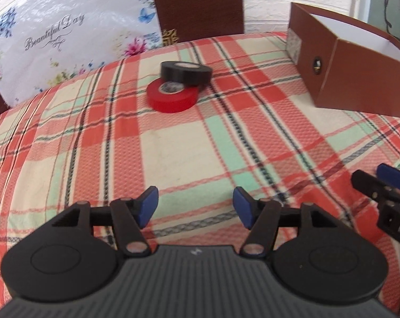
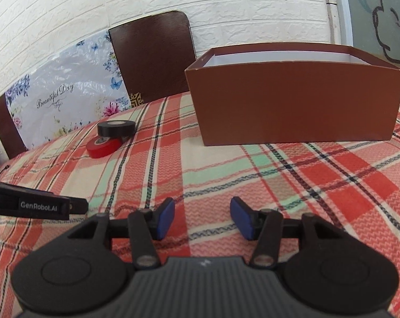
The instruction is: Organize objects
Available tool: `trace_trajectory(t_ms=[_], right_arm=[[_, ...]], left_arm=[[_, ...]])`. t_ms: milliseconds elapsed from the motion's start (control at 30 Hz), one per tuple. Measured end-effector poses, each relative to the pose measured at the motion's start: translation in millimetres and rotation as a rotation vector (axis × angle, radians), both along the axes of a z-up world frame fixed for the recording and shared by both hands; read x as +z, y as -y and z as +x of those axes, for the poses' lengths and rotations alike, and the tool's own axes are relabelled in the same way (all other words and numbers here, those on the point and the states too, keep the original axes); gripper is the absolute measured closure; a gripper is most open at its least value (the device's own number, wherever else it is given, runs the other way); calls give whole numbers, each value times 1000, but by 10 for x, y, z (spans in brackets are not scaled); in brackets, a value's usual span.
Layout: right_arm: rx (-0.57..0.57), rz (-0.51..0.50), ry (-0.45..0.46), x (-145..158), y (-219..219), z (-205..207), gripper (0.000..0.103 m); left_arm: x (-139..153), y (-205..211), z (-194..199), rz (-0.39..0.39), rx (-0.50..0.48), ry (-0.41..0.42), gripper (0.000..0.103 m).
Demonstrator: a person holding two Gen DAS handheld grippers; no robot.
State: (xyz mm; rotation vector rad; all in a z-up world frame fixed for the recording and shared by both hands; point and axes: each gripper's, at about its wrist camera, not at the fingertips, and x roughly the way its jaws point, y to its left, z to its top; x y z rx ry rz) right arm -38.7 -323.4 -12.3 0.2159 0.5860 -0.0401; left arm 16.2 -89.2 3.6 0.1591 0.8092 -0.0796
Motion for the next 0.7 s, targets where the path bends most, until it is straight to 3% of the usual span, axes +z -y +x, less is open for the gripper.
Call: trace_trajectory(t_ms=[400,700], right_arm=[[44,-98,-30,-20,-296,111,43],[106,-167,-50,-20,-585,226,43]], left_arm=[[-97,-466,67,-11,79,35,24],[-150,-815,136,-38,136,64,16]])
